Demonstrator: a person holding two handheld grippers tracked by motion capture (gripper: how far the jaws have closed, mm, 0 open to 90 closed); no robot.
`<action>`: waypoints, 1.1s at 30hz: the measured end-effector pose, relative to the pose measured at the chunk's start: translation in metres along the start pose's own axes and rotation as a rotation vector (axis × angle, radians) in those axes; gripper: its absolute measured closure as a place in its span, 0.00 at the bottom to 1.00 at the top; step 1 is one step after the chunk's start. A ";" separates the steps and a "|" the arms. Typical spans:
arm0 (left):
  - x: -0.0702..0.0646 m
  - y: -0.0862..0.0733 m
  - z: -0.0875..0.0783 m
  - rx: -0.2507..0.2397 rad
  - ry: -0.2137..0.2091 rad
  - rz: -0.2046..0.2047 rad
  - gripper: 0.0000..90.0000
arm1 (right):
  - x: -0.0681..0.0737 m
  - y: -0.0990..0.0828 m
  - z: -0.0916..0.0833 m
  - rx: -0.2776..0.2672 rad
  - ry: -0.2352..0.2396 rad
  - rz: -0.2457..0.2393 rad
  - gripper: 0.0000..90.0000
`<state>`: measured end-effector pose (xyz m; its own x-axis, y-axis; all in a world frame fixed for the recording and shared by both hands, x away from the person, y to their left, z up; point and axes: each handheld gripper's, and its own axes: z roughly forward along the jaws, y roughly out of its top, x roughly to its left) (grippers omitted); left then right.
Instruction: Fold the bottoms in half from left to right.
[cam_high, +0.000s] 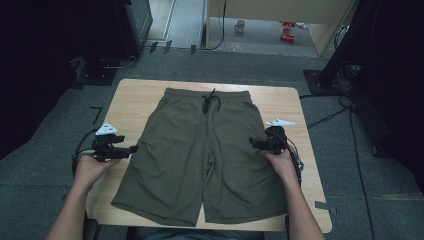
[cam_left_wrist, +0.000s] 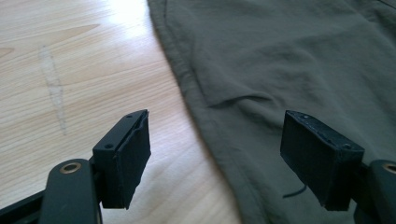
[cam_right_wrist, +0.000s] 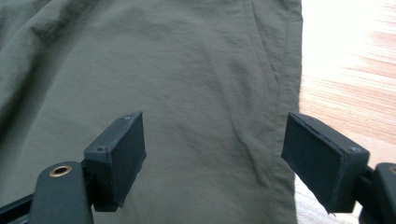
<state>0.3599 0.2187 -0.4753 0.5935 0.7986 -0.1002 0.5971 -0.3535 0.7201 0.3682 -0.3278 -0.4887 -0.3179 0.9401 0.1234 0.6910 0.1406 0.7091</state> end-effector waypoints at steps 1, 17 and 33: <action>-0.003 0.000 -0.001 -0.003 -0.005 0.008 0.27 | 0.001 0.000 0.000 0.002 0.000 -0.001 0.23; -0.026 -0.026 -0.018 0.011 -0.056 0.077 0.29 | 0.012 -0.001 0.005 0.012 0.014 -0.035 0.23; -0.044 -0.052 -0.023 0.021 -0.107 0.156 0.29 | 0.016 0.002 0.006 -0.009 0.005 -0.043 0.22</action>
<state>0.2904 0.2134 -0.4920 0.7330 0.6774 -0.0620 0.5039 -0.4795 0.7184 0.3685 -0.3104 -0.4895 -0.3500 0.9318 0.0961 0.6710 0.1778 0.7198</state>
